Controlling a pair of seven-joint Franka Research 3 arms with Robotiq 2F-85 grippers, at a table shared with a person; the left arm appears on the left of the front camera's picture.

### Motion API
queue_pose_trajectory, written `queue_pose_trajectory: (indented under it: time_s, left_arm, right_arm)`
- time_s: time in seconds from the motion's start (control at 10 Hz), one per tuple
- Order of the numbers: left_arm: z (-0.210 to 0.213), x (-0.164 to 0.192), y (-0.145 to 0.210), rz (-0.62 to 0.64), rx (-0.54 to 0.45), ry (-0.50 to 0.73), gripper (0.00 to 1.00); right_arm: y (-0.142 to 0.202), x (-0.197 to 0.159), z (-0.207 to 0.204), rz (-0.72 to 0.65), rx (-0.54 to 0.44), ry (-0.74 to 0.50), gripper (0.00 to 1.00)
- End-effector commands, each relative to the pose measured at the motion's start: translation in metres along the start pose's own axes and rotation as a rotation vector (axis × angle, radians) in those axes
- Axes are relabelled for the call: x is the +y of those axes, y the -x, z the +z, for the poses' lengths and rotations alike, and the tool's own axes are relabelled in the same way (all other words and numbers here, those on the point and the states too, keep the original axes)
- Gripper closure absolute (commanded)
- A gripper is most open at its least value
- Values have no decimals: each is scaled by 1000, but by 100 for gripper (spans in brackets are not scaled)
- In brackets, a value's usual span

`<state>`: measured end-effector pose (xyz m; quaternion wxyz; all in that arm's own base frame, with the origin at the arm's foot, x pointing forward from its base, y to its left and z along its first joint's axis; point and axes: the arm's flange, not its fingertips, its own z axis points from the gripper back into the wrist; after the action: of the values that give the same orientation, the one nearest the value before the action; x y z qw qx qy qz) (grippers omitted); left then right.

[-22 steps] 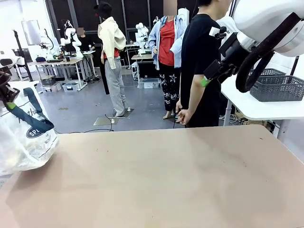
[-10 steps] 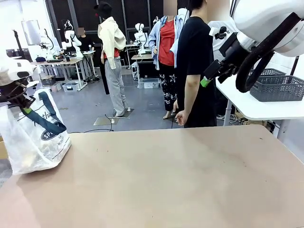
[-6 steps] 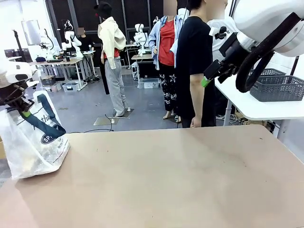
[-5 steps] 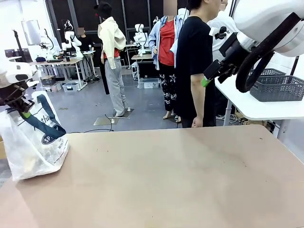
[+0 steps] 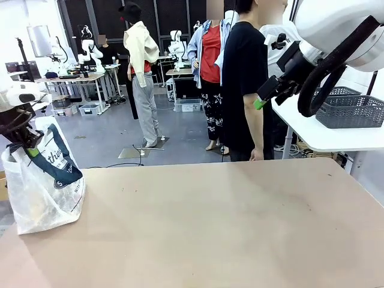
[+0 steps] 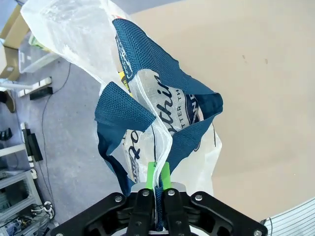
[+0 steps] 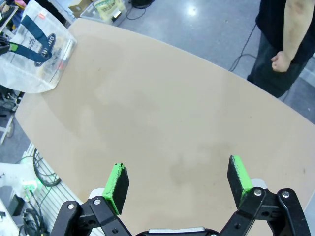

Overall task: Transfer purchased items from the store into the shopping bag.
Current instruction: Move the Reusable shopping bag to the right side of the table.

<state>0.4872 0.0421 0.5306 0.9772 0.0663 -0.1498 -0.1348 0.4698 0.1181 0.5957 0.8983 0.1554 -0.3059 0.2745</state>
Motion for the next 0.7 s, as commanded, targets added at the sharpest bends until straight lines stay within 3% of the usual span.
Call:
queue_pose_trajectory:
  time_s: [0.0,0.6]
  left_arm:
    - [-1,0,0,-3,-6,-4,100]
    - [-1,0,0,-3,-6,-4,100]
  right_arm:
    - [3,1,-1,1,15,10,0]
    - [3,1,-1,1,15,10,0]
